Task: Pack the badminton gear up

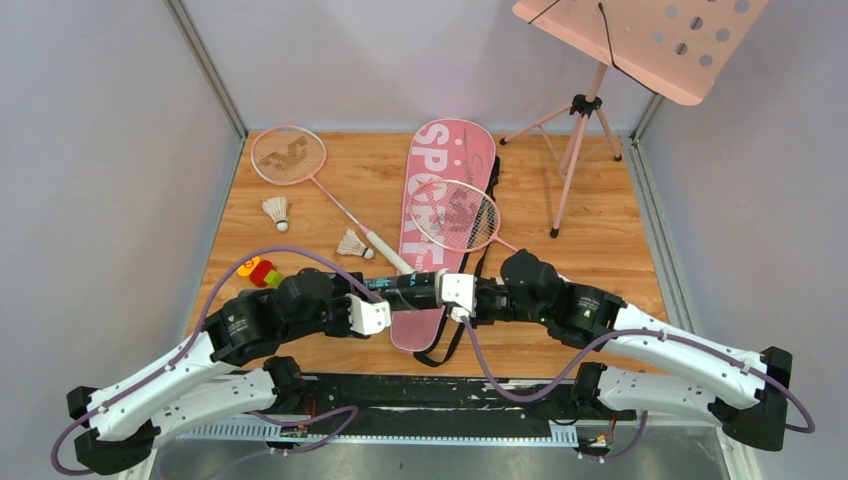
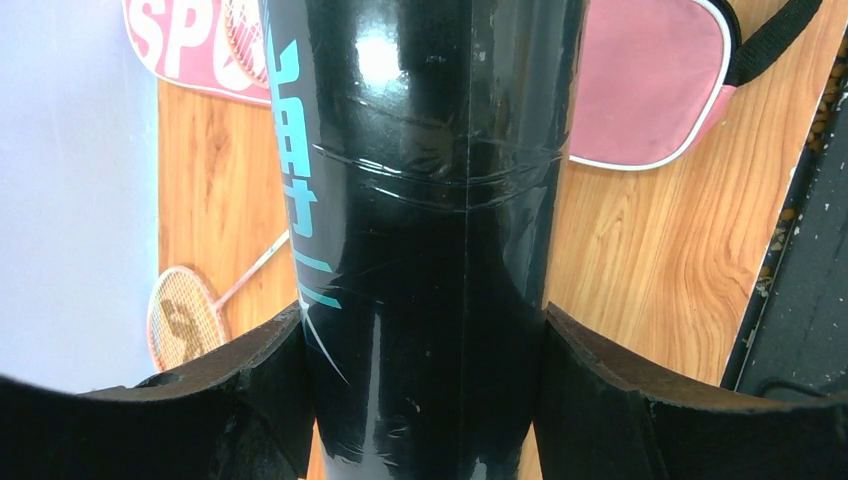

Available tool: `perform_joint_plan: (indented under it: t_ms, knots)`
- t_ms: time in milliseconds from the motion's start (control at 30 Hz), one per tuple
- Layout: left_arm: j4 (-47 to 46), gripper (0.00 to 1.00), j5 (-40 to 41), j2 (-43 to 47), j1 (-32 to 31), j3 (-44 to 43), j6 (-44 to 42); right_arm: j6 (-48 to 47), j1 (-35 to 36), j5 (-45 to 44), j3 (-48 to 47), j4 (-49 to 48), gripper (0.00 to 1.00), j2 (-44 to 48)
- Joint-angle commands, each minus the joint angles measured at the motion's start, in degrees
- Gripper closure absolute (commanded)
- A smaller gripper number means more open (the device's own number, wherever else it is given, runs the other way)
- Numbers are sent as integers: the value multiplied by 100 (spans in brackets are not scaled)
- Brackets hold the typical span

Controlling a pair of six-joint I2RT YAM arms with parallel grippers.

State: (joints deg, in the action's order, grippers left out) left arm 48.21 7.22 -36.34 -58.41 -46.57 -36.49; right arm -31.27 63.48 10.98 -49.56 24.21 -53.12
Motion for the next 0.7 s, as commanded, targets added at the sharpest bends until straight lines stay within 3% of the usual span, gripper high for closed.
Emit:
perform_joint_plan:
  t_ms: [0,133,167,300,533,667]
  knots:
    - [-595,42,-261,-83,-9,-326,-79,-32,87,200,-227,-320,88,5]
    - [-606,42,-253,-73,-7,-292,-42,123,86,242,-239,-112,54,307]
    - [-609,42,-255,-53,-10,-283,-29,207,85,208,-230,-71,50,483]
    - [-744,42,-255,61,-11,-207,47,674,85,116,-214,-38,40,985]
    - [-1179,42,-382,528,-9,142,242,1758,86,16,-296,-26,32,1623]
    - [-1417,42,-309,833,-10,352,309,3153,77,-1119,-523,-238,29,1716]
